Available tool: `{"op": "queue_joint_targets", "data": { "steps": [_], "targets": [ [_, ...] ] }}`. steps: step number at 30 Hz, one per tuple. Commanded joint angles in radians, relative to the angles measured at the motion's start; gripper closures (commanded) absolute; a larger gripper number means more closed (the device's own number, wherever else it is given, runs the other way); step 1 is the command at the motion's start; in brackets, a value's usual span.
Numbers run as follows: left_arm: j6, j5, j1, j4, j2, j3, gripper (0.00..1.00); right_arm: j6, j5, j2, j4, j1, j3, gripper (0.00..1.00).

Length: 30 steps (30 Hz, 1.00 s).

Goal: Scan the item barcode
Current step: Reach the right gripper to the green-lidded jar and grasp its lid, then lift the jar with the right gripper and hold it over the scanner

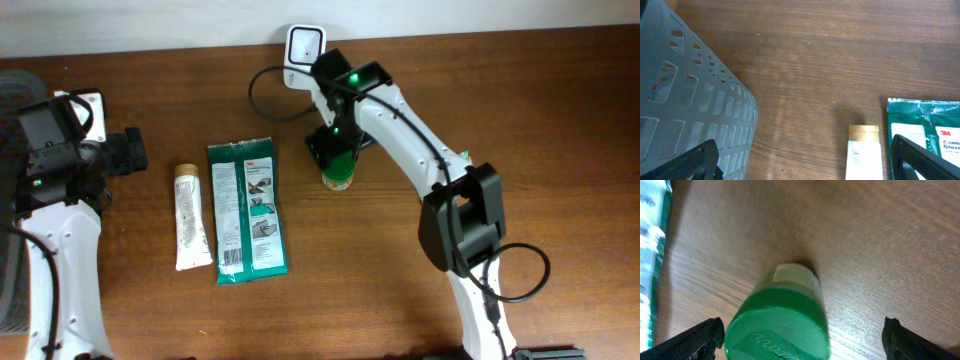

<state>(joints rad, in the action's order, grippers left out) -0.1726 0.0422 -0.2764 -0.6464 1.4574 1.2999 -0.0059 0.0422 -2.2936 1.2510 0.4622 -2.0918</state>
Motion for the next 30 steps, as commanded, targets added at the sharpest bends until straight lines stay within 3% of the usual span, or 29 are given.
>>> {"op": "queue_joint_targets", "data": {
  "steps": [1, 9, 12, 18, 21, 30],
  "targets": [
    [-0.005, 0.003, -0.004, 0.002, -0.014, 0.014, 0.01, -0.05, -0.009, -0.005, -0.021, 0.015, 0.075, 0.03],
    [-0.005, 0.003, -0.004, 0.002, -0.014, 0.014, 0.01, -0.051, -0.01, -0.004, -0.039, 0.014, 0.082, 0.12],
    [-0.005, 0.003, -0.003, 0.002, -0.014, 0.014, 0.01, -0.066, -0.009, -0.004, -0.043, 0.014, 0.082, 0.28],
    [-0.005, 0.003, -0.004, 0.002, -0.014, 0.014, 0.01, -0.065, -0.007, -0.003, -0.01, 0.014, 0.04, 0.42],
    [-0.005, 0.003, -0.003, 0.002, -0.014, 0.014, 0.01, -0.064, 0.039, -0.003, 0.049, 0.014, -0.018, 0.48],
    [-0.005, 0.003, -0.003, 0.002, -0.014, 0.014, 0.01, -0.075, 0.32, -0.003, 0.209, 0.014, -0.187, 0.55]
  ]
}}
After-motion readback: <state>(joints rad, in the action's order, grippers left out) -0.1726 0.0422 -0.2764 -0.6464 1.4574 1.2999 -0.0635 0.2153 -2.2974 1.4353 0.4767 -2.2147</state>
